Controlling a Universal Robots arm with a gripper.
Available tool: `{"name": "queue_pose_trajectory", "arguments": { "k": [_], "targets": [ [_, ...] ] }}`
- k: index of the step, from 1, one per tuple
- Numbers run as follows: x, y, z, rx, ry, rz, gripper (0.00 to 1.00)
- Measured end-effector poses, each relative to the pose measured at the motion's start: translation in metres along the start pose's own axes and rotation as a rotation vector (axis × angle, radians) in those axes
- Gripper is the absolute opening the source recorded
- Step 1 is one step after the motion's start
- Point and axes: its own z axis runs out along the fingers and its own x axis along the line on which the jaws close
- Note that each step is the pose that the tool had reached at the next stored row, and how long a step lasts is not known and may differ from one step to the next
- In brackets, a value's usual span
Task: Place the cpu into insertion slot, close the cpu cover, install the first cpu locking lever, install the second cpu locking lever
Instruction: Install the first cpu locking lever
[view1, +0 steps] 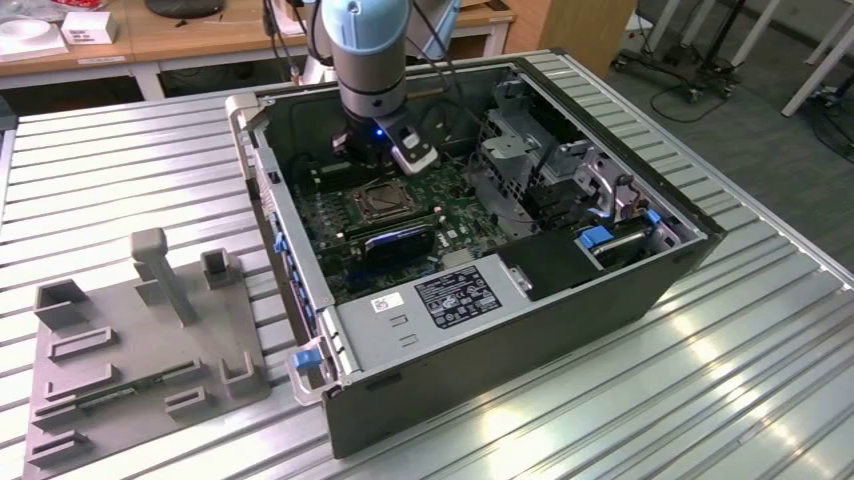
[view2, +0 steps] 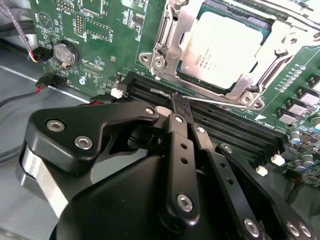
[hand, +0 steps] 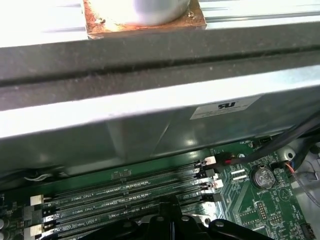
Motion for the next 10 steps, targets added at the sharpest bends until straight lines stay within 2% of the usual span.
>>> {"name": "queue_pose_trajectory", "arguments": {
  "k": [5,10],
  "targets": [
    [-0.0001,-0.0026,0.0016,0.0,-0.0004,0.0,0.11],
    [-0.0021,-0.0102,-0.0008,0.0017,-0.0006,0.0,0.11]
  ]
}}
